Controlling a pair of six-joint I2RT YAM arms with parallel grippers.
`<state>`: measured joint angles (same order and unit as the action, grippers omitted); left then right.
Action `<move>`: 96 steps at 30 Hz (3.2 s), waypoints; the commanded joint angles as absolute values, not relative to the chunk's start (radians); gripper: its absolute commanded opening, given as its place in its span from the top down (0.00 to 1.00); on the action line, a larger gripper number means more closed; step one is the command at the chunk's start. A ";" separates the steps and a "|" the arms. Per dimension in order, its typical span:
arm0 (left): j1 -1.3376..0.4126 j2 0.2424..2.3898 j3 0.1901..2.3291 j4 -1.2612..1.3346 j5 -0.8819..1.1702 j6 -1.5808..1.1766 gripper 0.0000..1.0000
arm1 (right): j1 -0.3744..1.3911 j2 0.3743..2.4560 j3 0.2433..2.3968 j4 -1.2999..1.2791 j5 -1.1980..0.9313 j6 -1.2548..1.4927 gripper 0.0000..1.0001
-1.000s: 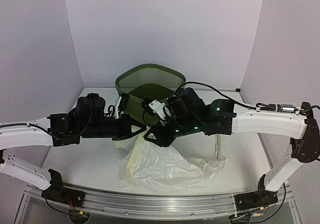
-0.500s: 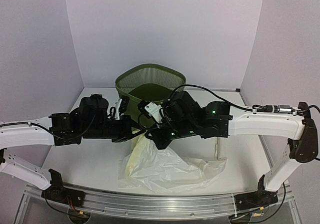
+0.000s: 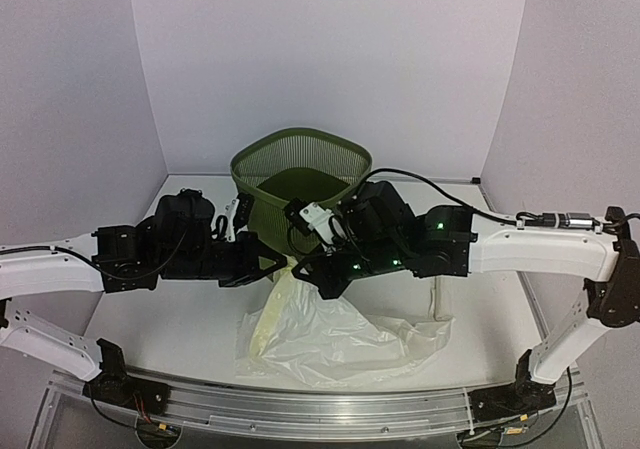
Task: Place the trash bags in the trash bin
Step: Unfold the trash bag at the center of the board.
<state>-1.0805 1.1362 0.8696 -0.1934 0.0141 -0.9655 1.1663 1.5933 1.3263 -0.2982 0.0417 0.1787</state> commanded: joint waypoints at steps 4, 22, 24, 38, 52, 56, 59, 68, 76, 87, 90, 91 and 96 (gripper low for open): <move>-1.057 1.153 0.895 -0.348 -0.067 -0.933 1.00 | 1.153 1.520 1.292 -0.350 0.047 0.208 1.00; -1.057 1.102 0.860 -0.161 0.088 -0.827 1.00 | 1.152 1.587 1.330 -0.399 0.072 0.219 0.47; -1.057 1.106 0.872 -0.140 0.118 -0.808 1.00 | 1.152 1.585 1.350 -0.397 0.006 0.179 0.45; -1.057 1.178 0.960 -0.168 0.198 -0.743 1.00 | 1.155 1.564 1.392 -0.377 -0.037 0.061 0.74; -1.056 1.065 0.891 -0.189 0.124 -0.782 0.68 | 1.154 1.537 1.359 -0.363 -0.006 0.059 1.00; -1.057 0.980 0.840 -0.224 0.028 -0.820 0.61 | 1.155 1.500 1.331 -0.344 -0.108 0.043 1.00; -1.055 0.943 0.798 -0.209 0.046 -0.810 0.60 | 1.154 1.478 1.322 -0.333 -0.155 0.047 1.00; -1.056 0.923 0.673 0.111 0.379 -0.663 0.55 | 1.154 1.429 1.286 -0.256 -0.309 0.035 1.00; -1.056 0.931 0.628 0.236 0.515 -0.533 0.14 | 1.154 1.411 1.277 -0.204 -0.425 0.036 1.00; -1.056 1.028 0.681 0.261 0.535 -0.509 1.00 | 1.154 1.408 1.261 -0.133 -0.311 0.078 1.00; -1.056 0.964 0.643 0.236 0.449 -0.529 1.00 | 1.154 1.376 1.229 -0.135 -0.068 0.125 1.00; -1.056 0.943 0.635 0.219 0.417 -0.540 1.00 | 1.154 1.368 1.219 -0.136 0.018 0.140 1.00; -1.056 0.889 0.640 0.091 0.279 -0.591 1.00 | 1.154 1.348 1.179 -0.156 0.227 0.157 1.00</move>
<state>-1.0576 0.9385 0.6342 0.1851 0.4011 -0.5494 1.1609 1.3900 1.2044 -0.1463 -0.0422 0.1258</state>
